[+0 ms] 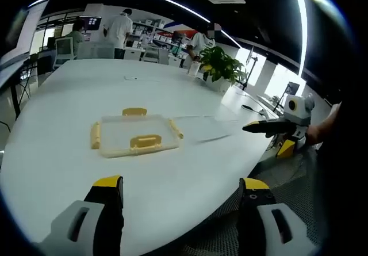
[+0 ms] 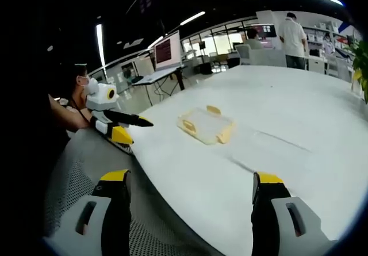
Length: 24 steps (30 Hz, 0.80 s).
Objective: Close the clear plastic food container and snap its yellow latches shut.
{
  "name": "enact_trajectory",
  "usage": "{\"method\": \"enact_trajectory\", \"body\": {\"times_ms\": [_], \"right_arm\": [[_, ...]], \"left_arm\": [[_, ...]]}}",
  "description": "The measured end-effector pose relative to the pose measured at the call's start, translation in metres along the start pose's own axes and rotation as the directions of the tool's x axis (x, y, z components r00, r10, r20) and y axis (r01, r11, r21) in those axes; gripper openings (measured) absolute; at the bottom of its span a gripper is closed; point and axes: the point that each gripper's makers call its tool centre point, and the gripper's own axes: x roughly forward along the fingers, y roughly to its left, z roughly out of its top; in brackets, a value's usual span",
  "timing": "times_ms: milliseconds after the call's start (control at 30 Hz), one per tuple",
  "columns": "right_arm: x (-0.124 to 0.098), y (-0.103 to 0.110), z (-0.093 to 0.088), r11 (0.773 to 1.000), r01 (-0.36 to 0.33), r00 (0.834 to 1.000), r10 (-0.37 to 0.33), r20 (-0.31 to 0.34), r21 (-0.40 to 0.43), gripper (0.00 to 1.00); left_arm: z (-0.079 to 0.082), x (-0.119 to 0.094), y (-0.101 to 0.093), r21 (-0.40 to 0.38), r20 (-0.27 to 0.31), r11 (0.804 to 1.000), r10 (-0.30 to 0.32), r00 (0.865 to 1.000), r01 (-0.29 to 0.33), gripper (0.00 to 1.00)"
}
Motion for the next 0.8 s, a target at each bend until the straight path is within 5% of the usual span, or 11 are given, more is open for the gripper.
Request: {"method": "enact_trajectory", "body": {"times_ms": [400,800], "right_arm": [[0.001,0.003,-0.005,1.0,-0.015,0.999,0.015,-0.034,-0.006,0.85],[-0.004,-0.002,0.011,1.0,0.004,0.999,-0.005,0.04,0.026,0.84]], "left_arm": [[-0.002,-0.001,0.001,-0.026,-0.014,1.0,0.002,1.0,-0.002,0.78],[-0.001,-0.002,0.008,-0.018,-0.026,0.999,0.031,0.999,-0.031,0.79]]}}
